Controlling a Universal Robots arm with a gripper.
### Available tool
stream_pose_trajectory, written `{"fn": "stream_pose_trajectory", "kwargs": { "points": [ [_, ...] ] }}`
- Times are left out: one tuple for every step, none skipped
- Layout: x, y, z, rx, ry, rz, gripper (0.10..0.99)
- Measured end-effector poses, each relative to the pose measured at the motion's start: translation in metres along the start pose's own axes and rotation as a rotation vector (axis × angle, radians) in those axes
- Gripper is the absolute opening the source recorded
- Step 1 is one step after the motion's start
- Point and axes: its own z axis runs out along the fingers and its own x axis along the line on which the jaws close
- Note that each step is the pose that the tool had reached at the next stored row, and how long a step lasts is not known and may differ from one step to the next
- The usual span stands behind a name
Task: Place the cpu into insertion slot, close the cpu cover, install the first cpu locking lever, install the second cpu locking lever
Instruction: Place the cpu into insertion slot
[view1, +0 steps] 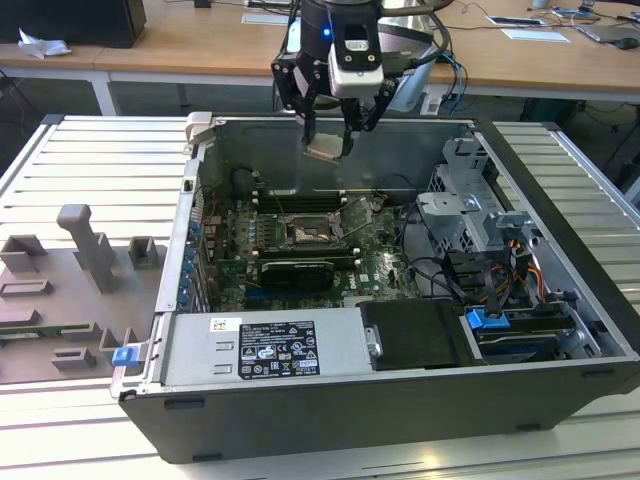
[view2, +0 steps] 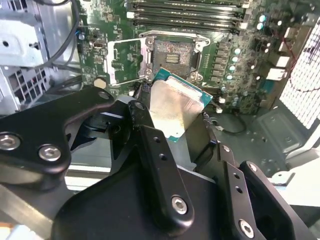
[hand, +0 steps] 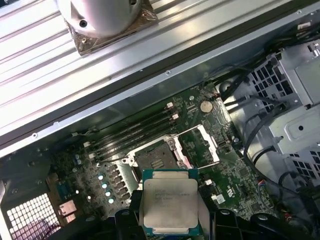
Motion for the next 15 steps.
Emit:
{"fn": "stream_pose_trajectory", "kwargs": {
  "points": [
    [0.0001,0.0001,0.0003,0.0,-0.001,0.008,0.525],
    [0.0001,0.0001,0.0008,-0.001,-0.004,0.021,0.525],
    [0.0,0.0,0.0012,-0.001,-0.0074,0.054,0.525],
    [0.0,0.0,0.0014,-0.002,-0.0097,0.08,0.525],
    [0.0,0.0,0.0015,-0.002,-0.0115,0.099,0.525],
    [0.0,0.0,0.0016,-0.003,-0.0125,0.111,0.525],
    [0.0,0.0,0.0016,-0.003,-0.0136,0.123,0.525],
    [0.0,0.0,0.0018,-0.003,-0.0152,0.141,0.525],
    [0.0,0.0,0.002,-0.004,-0.0167,0.158,0.525],
    [0.0,0.0,0.0021,-0.004,-0.0182,0.174,0.525],
    [0.0,0.0,0.0022,-0.004,-0.019,0.182,0.525],
    [0.0,-0.0001,0.0027,-0.004,-0.0211,0.207,0.525],
    [0.0,-0.0001,0.0031,-0.005,-0.0228,0.226,0.525],
    [0.0,-0.0001,0.0034,-0.005,-0.0233,0.232,0.525],
    [0.0,-0.0001,0.0038,-0.005,-0.024,0.239,0.525]
  ]
}}
